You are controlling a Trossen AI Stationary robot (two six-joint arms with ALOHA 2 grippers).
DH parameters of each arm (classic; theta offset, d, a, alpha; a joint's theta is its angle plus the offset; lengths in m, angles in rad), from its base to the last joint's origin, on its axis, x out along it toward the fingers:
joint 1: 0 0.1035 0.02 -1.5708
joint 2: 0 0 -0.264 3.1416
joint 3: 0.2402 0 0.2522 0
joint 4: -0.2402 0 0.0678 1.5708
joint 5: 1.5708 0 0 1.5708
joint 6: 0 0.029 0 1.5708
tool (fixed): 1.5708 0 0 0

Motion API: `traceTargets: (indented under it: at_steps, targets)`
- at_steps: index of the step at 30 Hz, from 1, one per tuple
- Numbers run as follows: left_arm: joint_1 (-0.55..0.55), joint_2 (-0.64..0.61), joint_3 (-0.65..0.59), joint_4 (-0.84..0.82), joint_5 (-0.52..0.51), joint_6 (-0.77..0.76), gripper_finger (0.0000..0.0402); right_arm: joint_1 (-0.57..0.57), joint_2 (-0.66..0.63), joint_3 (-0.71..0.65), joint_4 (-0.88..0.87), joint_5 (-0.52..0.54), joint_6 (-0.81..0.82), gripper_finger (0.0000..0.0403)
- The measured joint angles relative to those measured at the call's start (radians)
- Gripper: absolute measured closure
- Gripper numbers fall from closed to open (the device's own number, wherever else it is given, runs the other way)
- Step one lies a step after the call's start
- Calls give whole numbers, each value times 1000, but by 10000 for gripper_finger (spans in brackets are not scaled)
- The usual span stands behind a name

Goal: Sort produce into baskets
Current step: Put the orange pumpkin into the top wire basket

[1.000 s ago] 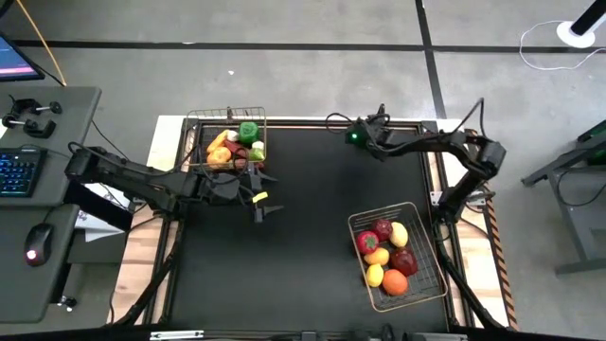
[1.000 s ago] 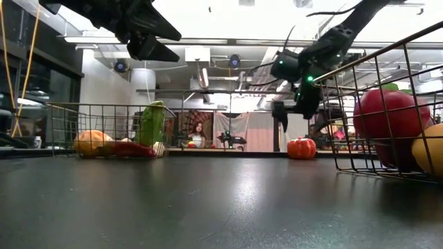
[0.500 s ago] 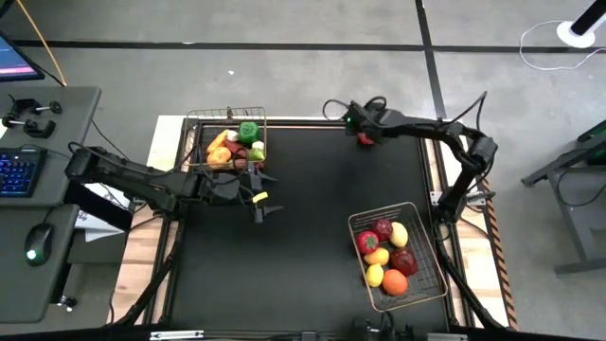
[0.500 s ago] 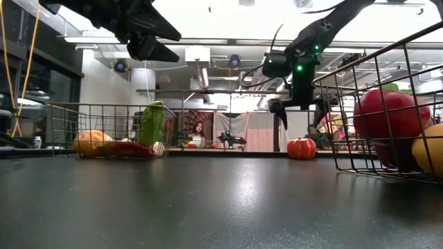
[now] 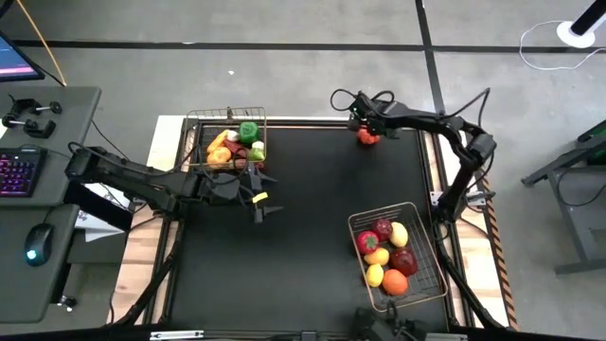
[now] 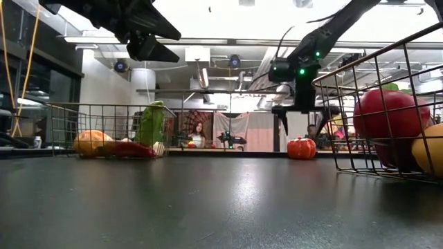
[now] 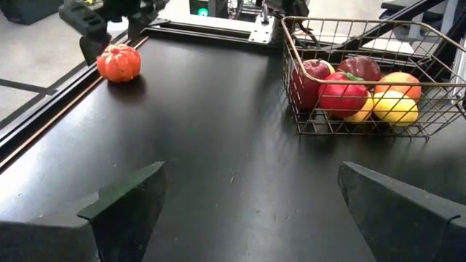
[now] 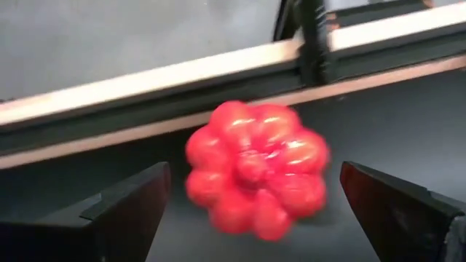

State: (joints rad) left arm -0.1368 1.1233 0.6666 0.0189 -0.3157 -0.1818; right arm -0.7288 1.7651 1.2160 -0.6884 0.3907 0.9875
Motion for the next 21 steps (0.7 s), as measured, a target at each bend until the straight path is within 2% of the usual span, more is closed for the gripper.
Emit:
traceTargets:
  at_steps: [5, 15, 21]
  targets:
    - [0, 0, 0, 0, 0, 0, 9, -7, 66, 0, 52, -46, -19, 6]
    - [0, 0, 0, 0, -1, 0, 9, -12, 88, 0, 51, 21, -19, 6]
    - [-1, 0, 0, 0, -1, 0, 9, -13, 88, -1, 57, 27, -54, 6]
